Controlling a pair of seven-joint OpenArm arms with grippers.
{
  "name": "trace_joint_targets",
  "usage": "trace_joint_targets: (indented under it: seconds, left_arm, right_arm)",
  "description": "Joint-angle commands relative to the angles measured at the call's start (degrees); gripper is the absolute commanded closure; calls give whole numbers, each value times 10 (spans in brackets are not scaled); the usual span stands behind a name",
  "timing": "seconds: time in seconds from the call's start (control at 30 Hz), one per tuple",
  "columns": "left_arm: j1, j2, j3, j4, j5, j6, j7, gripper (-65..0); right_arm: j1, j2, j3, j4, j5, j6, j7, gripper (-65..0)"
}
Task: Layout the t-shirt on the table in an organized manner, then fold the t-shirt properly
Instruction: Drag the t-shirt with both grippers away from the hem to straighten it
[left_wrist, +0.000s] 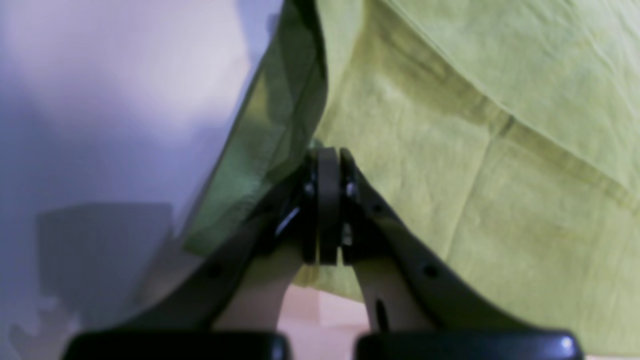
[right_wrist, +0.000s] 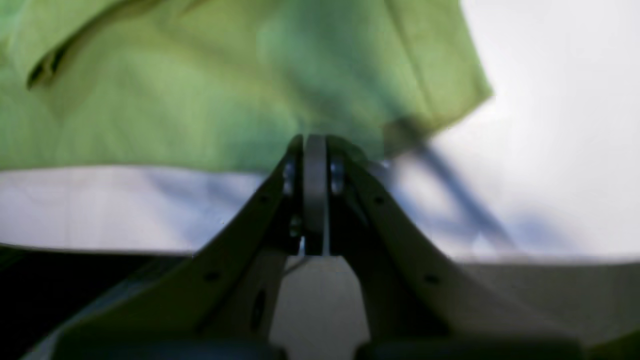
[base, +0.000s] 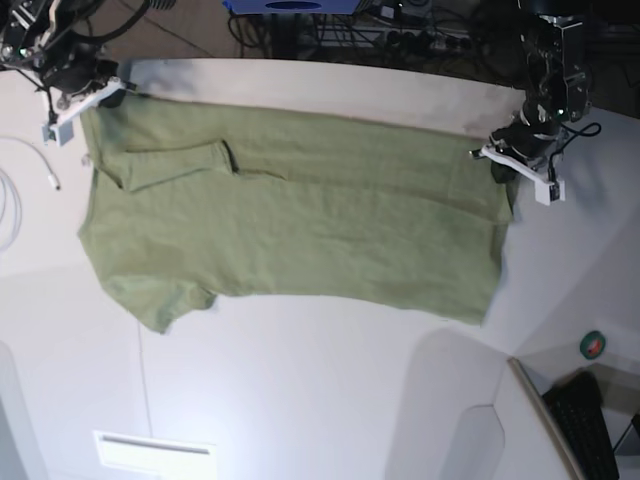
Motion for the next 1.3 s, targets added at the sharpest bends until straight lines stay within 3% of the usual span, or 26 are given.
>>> trace_joint_targets:
  seconds: [0.0, 0.47, 0.77, 1.07, 1.27]
  left_arm:
    - [6, -5, -16, 15, 3, 4, -2, 0]
    - [22, -5, -39, 53, 3, 3, -2, 0]
    - [21, -5, -38, 66, 4, 3, -2, 0]
    - [8, -5, -31, -21, 8, 3, -5, 0]
    - [27, -5, -38, -13, 4, 3, -3, 0]
  right_arm:
    - [-4, -3, 1, 17, 5, 0, 6, 0]
    - [-2, -19, 0, 101, 6, 0, 1, 0]
    - [74, 10, 0, -39, 4, -1, 5, 0]
    - [27, 6, 2, -43, 4, -1, 5, 0]
    - [8, 6, 4, -43, 4, -1, 6, 0]
